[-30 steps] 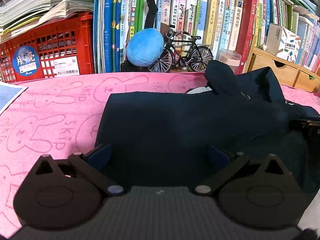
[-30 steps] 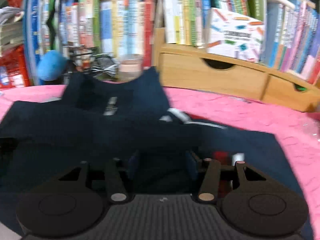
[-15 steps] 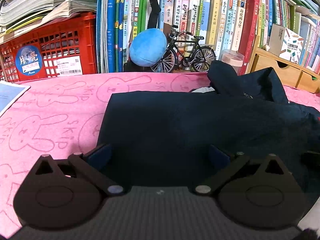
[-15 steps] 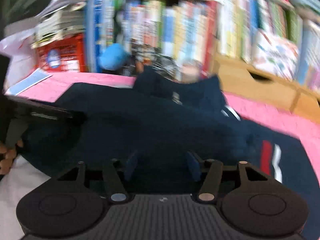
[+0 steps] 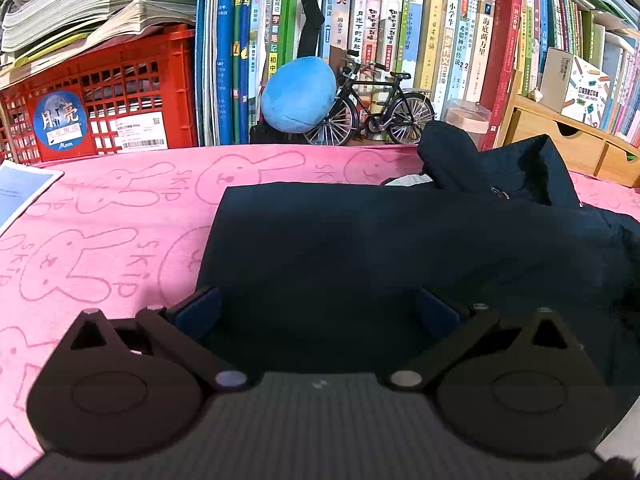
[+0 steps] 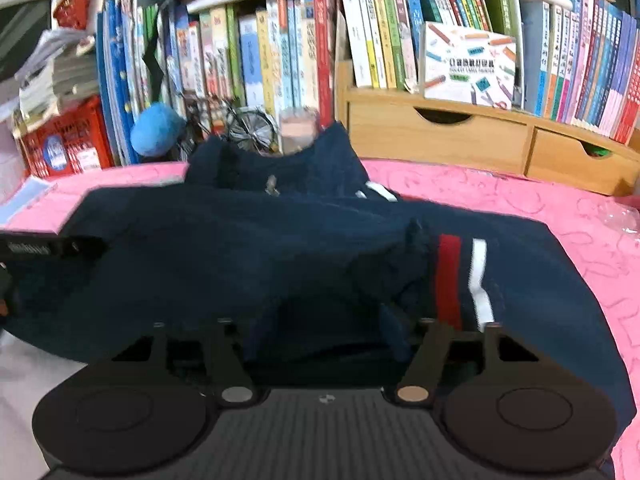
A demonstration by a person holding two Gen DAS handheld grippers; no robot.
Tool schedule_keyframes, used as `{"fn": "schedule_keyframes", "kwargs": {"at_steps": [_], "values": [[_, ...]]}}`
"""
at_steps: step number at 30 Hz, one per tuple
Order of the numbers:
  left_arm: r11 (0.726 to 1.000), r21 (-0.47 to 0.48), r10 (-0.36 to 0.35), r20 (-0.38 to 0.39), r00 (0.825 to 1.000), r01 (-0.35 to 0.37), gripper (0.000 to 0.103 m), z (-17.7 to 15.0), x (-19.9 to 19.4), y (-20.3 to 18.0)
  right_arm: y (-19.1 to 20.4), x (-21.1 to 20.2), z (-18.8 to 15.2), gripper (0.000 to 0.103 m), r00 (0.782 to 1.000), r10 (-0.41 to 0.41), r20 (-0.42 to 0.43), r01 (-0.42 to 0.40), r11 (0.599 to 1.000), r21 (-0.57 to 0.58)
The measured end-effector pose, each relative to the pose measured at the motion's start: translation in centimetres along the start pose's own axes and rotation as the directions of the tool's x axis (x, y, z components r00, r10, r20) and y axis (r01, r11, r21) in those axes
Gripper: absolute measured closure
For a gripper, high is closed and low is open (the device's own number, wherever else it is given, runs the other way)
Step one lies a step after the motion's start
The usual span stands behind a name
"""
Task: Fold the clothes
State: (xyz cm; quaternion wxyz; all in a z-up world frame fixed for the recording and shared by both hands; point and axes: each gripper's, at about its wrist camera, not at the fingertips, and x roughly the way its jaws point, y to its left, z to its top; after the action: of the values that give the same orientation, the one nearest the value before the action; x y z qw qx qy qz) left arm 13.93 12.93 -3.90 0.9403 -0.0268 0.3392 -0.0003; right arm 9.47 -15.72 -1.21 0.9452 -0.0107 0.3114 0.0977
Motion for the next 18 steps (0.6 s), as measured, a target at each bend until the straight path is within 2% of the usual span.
{"fn": "schedule_keyframes", "kwargs": {"at_steps": [5,9,13,15,18], "values": [[1.000,-0.001,0.001,-0.002,1.000,-0.001,0.000,0.0,0.0,0.0,3.4,1.3,3.4,0.026,0.999,0.022,0.034,-0.020,0.998,-0.065],[1.000,-0.002,-0.001,-0.003,1.000,0.001,0.000,0.1,0.0,0.1,6.5,5.0,5.3,0.027,0.998,0.063,-0.014,-0.064,0.995,-0.081],[1.000,-0.004,-0.002,-0.005,1.000,0.002,0.000,0.2,0.0,0.2,8.3,8.3,5.5,0.025,0.998,0.035,-0.056,-0.040,0.994,-0.098],[1.000,-0.006,-0.003,-0.004,1.000,0.003,0.000,0.2,0.0,0.2,8.2,9.2,5.6,0.016,0.997,0.025,-0.077,-0.031,0.997,-0.072],[1.000,-0.005,-0.003,-0.009,1.000,0.003,0.000,0.2,0.0,0.2,7.7,10.1,6.0,0.008,0.994,0.024,-0.109,-0.030,0.998,-0.056]]}}
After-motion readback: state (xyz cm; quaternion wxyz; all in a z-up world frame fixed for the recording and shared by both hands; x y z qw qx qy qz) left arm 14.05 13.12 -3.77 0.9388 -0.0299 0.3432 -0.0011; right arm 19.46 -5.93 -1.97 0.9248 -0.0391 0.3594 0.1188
